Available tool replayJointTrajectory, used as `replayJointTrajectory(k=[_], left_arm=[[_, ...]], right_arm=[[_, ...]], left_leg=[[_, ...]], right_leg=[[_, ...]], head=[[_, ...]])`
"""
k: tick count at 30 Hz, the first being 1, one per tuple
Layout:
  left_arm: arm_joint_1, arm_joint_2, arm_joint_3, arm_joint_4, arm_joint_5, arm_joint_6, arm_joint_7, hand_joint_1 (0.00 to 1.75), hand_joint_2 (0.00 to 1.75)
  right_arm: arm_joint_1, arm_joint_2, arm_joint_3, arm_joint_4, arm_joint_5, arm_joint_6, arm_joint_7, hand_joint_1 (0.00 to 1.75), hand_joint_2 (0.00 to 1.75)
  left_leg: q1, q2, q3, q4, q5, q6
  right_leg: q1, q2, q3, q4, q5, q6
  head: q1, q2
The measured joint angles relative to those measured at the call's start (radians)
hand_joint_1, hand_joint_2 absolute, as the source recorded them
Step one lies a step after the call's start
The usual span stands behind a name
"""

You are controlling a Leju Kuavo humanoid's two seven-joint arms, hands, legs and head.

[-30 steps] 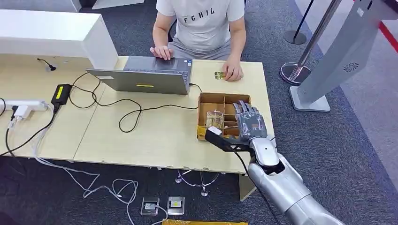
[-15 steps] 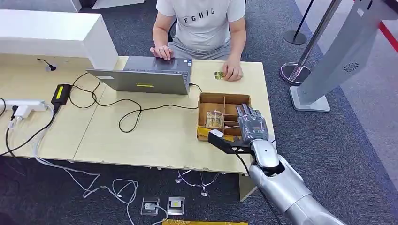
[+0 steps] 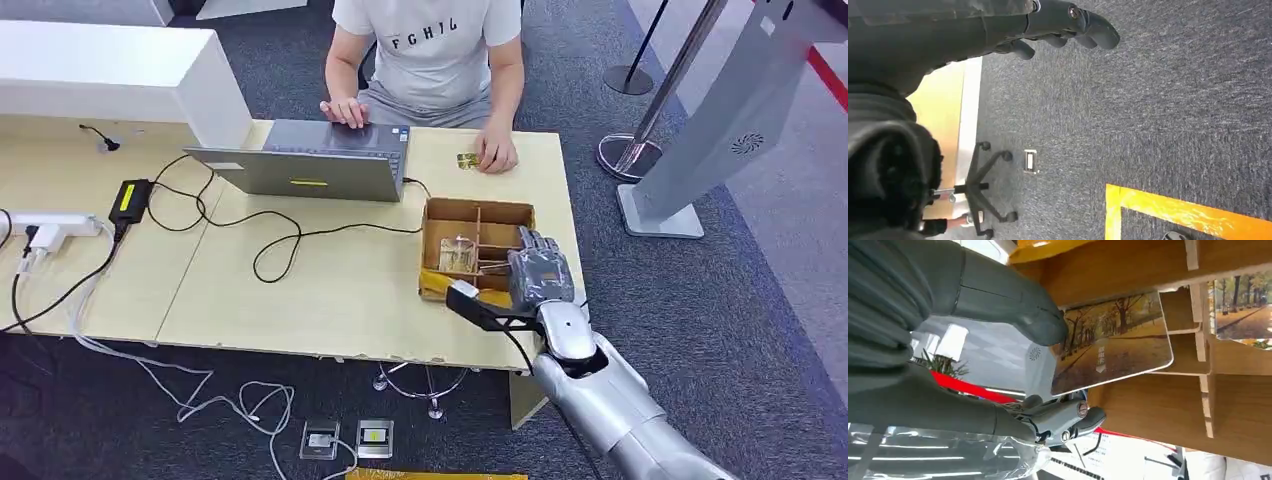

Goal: Pass the card to the sensor for recognition and then transmit it.

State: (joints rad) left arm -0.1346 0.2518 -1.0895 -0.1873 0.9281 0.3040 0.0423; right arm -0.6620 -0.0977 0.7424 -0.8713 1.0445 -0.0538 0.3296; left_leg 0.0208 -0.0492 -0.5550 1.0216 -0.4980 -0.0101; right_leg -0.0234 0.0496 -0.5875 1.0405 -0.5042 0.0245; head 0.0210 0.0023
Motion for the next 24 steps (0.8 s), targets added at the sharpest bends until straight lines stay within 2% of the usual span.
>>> replayJointTrajectory(k=[13, 14, 15, 24], left_arm=[[0.000, 0.000, 0.000, 0.000, -0.007, -0.010, 0.000, 0.00, 0.00], [0.000, 0.000, 0.000, 0.000, -0.006, -0.010, 0.000, 0.00, 0.00], [0.000, 0.000, 0.000, 0.000, -0.006, -0.010, 0.000, 0.00, 0.00], [0.000, 0.000, 0.000, 0.000, 0.002, -0.005, 0.002, 0.00, 0.00]], right_arm=[[0.001, 0.010, 0.000, 0.000, 0.005, 0.006, -0.024, 1.75, 1.75], [0.001, 0.010, 0.000, 0.000, 0.005, 0.006, -0.026, 0.07, 1.75], [0.001, 0.010, 0.000, 0.000, 0.005, 0.006, -0.026, 0.00, 1.75], [0.004, 0.012, 0.001, -0.001, 0.014, -0.008, -0.017, 0.00, 1.75]], left_leg=[[0.000, 0.000, 0.000, 0.000, 0.000, 0.000], [0.000, 0.000, 0.000, 0.000, 0.000, 0.000], [0.000, 0.000, 0.000, 0.000, 0.000, 0.000], [0.000, 0.000, 0.000, 0.000, 0.000, 0.000]], right_leg=[[0.000, 0.000, 0.000, 0.000, 0.000, 0.000], [0.000, 0.000, 0.000, 0.000, 0.000, 0.000], [0.000, 0.000, 0.000, 0.000, 0.000, 0.000], [0.000, 0.000, 0.000, 0.000, 0.000, 0.000]], head=[[0.000, 0.000], [0.000, 0.000], [0.000, 0.000], [0.000, 0.000]])
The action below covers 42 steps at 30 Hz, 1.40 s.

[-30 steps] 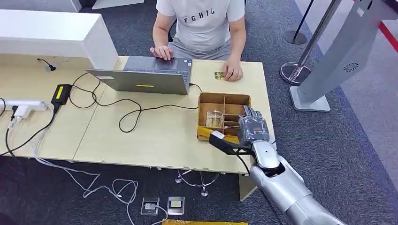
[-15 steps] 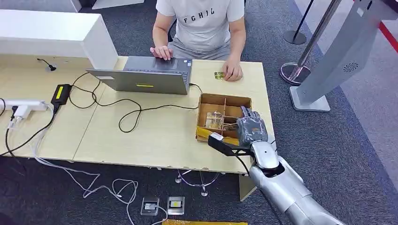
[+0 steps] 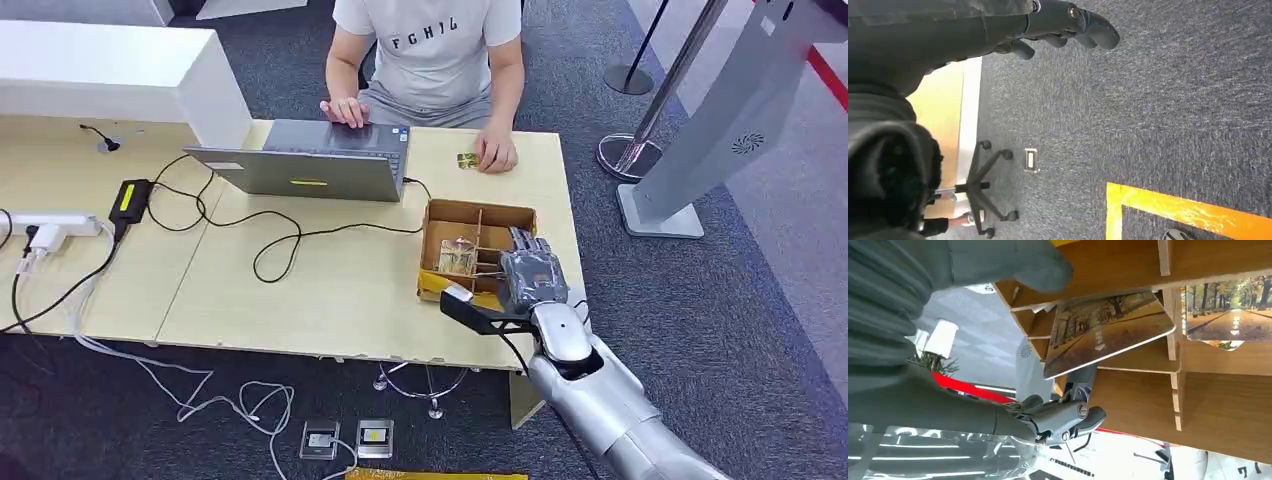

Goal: Pass the card to the sensor for recognition and then transmit it.

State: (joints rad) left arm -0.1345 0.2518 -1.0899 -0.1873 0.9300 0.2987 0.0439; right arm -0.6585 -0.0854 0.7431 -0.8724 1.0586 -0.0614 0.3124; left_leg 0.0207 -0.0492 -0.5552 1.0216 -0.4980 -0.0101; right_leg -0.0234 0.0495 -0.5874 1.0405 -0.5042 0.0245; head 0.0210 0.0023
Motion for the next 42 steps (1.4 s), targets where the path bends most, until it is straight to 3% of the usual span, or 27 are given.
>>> replayJointTrajectory(k=[21, 30, 42], left_arm=[[0.000, 0.000, 0.000, 0.000, -0.002, 0.000, 0.000, 0.00, 0.00], [0.000, 0.000, 0.000, 0.000, -0.002, 0.000, 0.005, 0.00, 0.00], [0.000, -0.001, 0.000, 0.000, 0.002, 0.003, 0.010, 0.00, 0.00]], right_arm=[[-0.017, -0.013, -0.001, -0.047, -0.012, 0.016, 0.019, 0.00, 1.75], [-0.016, 0.000, 0.001, -0.047, -0.067, 0.049, -0.029, 0.00, 1.75], [-0.022, 0.025, 0.021, -0.040, -0.084, 0.046, -0.037, 0.00, 1.75]], left_leg=[[0.000, 0.000, 0.000, 0.000, 0.000, 0.000], [0.000, 0.000, 0.000, 0.000, 0.000, 0.000], [0.000, 0.000, 0.000, 0.000, 0.000, 0.000]], right_leg=[[0.000, 0.000, 0.000, 0.000, 0.000, 0.000], [0.000, 0.000, 0.000, 0.000, 0.000, 0.000], [0.000, 0.000, 0.000, 0.000, 0.000, 0.000]], head=[[0.000, 0.000], [0.000, 0.000], [0.000, 0.000]])
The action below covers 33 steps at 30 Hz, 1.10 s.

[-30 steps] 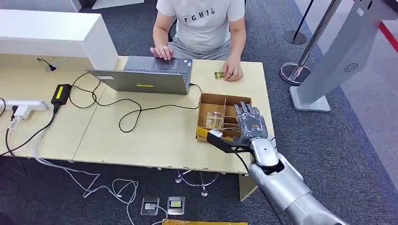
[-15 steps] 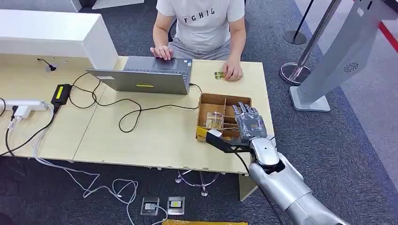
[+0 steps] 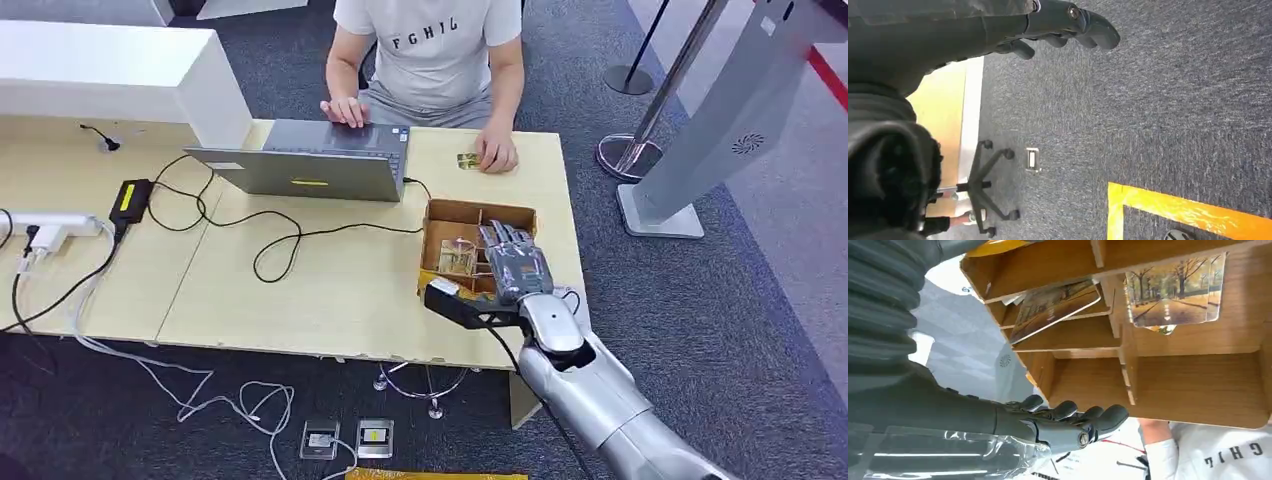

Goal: Pass the card to the sensor for recognition and then transmit it.

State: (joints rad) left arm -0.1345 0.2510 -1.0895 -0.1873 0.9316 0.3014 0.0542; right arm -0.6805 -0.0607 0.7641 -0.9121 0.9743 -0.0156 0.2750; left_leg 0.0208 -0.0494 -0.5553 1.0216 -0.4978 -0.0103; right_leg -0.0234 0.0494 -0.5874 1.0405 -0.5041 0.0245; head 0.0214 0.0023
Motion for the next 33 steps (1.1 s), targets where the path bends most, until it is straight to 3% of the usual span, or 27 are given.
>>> replayJointTrajectory(k=[2, 3, 4, 33], left_arm=[[0.000, 0.000, 0.000, 0.000, 0.000, 0.001, 0.001, 0.00, 0.00], [0.000, 0.000, 0.000, 0.000, 0.000, 0.002, 0.002, 0.00, 0.00], [0.000, 0.000, 0.000, 0.000, -0.001, 0.004, 0.003, 0.00, 0.00], [0.000, 0.007, -0.005, 0.000, -0.063, 0.001, 0.007, 0.00, 0.00]], right_arm=[[-0.002, 0.003, 0.004, 0.005, 0.002, -0.009, 0.000, 0.05, 1.75], [-0.003, 0.004, 0.006, 0.008, 0.008, -0.016, 0.000, 0.70, 1.75], [-0.006, 0.005, 0.009, 0.013, 0.013, -0.023, 0.002, 1.75, 1.75], [-0.004, -0.011, 0.030, 0.076, 0.012, -0.063, 0.012, 1.75, 1.75]], left_leg=[[0.000, 0.000, 0.000, 0.000, 0.000, 0.000], [0.000, 0.000, 0.000, 0.000, 0.000, 0.000], [0.000, 0.000, 0.000, 0.000, 0.000, 0.000], [0.000, 0.000, 0.000, 0.000, 0.000, 0.000]], right_leg=[[0.000, 0.000, 0.000, 0.000, 0.000, 0.000], [0.000, 0.000, 0.000, 0.000, 0.000, 0.000], [0.000, 0.000, 0.000, 0.000, 0.000, 0.000], [0.000, 0.000, 0.000, 0.000, 0.000, 0.000]], head=[[0.000, 0.000], [0.000, 0.000], [0.000, 0.000], [0.000, 0.000]])
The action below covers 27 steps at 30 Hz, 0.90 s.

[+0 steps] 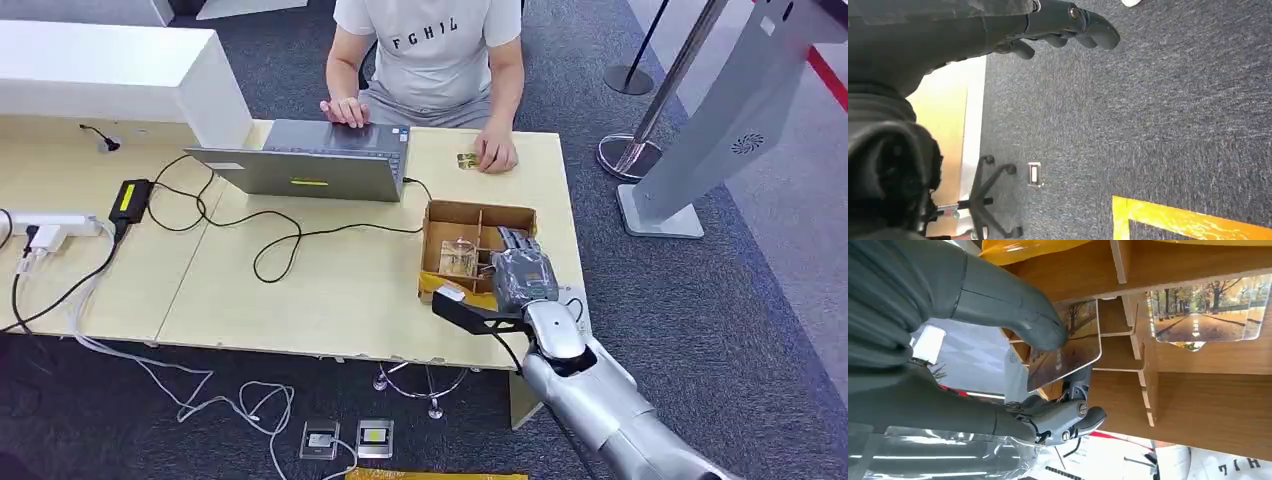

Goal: Pass the card to the sensor for recognition and then transmit it.

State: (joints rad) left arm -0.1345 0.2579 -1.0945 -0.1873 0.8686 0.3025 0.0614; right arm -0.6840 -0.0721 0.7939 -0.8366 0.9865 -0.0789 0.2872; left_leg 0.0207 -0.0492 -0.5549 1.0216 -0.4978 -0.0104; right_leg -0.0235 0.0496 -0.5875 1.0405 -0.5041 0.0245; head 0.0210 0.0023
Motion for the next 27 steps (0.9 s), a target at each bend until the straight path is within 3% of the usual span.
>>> replayJointTrajectory(k=[5, 12, 19, 27], left_arm=[[0.000, 0.002, -0.007, 0.000, -0.010, -0.008, 0.000, 0.00, 0.00], [0.000, 0.003, -0.019, 0.000, -0.017, -0.001, 0.000, 0.00, 0.00], [0.000, 0.003, -0.021, 0.000, -0.022, 0.000, -0.010, 0.00, 0.00], [0.000, 0.000, -0.021, 0.000, -0.009, 0.000, -0.021, 0.00, 0.00]], right_arm=[[0.000, -0.003, -0.001, -0.002, 0.020, -0.034, 0.011, 1.75, 1.75], [-0.021, -0.012, -0.035, -0.117, 0.063, -0.171, 0.014, 1.75, 1.75], [-0.040, -0.011, -0.045, -0.232, 0.116, -0.192, -0.008, 1.75, 1.75], [-0.060, 0.037, -0.032, -0.289, 0.098, -0.203, -0.034, 1.75, 1.75]], left_leg=[[0.000, 0.000, 0.000, 0.000, 0.000, 0.000], [0.000, 0.000, 0.000, 0.000, 0.000, 0.000], [0.000, 0.000, 0.000, 0.000, 0.000, 0.000], [0.000, 0.001, 0.000, 0.000, 0.000, 0.000]], right_leg=[[0.000, 0.000, 0.000, 0.000, 0.000, 0.000], [0.000, 0.000, 0.000, 0.000, 0.000, 0.000], [0.000, 0.000, 0.000, 0.000, 0.001, -0.001], [0.001, 0.001, 0.000, 0.000, 0.001, -0.001]], head=[[0.000, 0.000], [0.000, 0.000], [0.000, 0.000], [0.000, 0.000]])
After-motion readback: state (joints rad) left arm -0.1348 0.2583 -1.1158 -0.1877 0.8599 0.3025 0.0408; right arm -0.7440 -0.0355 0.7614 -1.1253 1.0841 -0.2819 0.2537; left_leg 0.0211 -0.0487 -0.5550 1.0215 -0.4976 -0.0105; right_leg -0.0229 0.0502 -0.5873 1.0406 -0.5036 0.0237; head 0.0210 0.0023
